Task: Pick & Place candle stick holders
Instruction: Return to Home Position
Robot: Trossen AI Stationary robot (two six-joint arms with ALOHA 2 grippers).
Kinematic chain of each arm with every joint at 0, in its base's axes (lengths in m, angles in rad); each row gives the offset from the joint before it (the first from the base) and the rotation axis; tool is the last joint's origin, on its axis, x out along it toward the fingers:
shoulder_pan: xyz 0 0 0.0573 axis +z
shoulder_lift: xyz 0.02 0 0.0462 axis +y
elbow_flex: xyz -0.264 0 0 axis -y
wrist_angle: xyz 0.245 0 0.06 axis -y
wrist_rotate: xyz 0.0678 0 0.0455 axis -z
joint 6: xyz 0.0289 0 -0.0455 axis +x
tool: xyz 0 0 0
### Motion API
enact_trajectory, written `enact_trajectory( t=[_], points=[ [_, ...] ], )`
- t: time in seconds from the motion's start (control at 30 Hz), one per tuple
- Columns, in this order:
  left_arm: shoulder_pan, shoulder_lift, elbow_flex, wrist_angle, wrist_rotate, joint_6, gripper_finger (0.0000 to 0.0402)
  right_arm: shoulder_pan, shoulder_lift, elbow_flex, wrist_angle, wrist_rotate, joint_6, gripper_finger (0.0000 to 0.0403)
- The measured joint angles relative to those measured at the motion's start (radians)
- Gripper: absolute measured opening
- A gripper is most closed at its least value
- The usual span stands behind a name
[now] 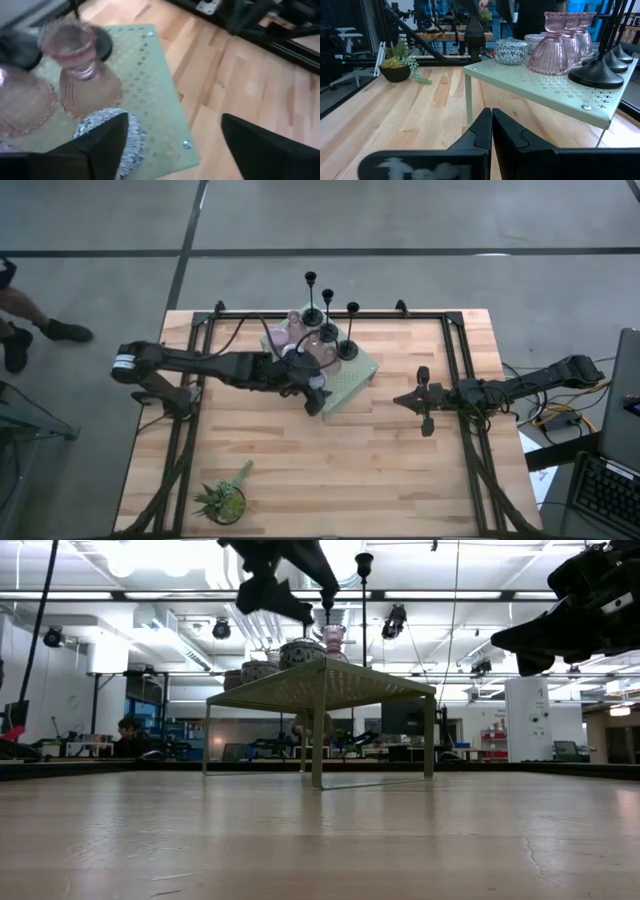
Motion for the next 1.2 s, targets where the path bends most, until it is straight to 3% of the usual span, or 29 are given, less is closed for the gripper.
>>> enact_trajectory(
  t=[0.13, 0.3, 0.47, 0.83, 1.03, 1.2],
  points=[
    [-0.039, -0.039, -0.001, -0.004, -0.054, 0.045, 0.0244, 0.0, 0.0, 0.0, 0.0, 0.0, 0.0, 0.0008],
    [-0.106, -0.07, -0.023, 0.001, -0.083, 0.118, 0.0116, 0.0, 0.0, 0.0, 0.0, 0.0, 0.0, 0.0008],
    [-0.187, -0.104, -0.113, 0.109, -0.146, 0.175, 0.0013, 0.0, 0.001, 0.0, 0.0, 0.0, 0.0, 0.0008],
    [-0.314, -0.348, -0.5, 0.525, -0.162, 0.299, 0.0007, 0.0, 0.001, 0.0, -0.002, 0.0, 0.0, 0.0008],
    [-0.309, -0.548, -0.733, 0.484, -0.2, 0.295, 0.0012, 0.0, 0.001, 0.0, -0.002, 0.0, 0.0, 0.0008],
    [-0.312, -0.673, -0.953, 0.74, -0.203, 0.323, 0.0017, 0.0, 0.001, 0.0, -0.002, 0.0, 0.0, 0.0008]
  ],
)
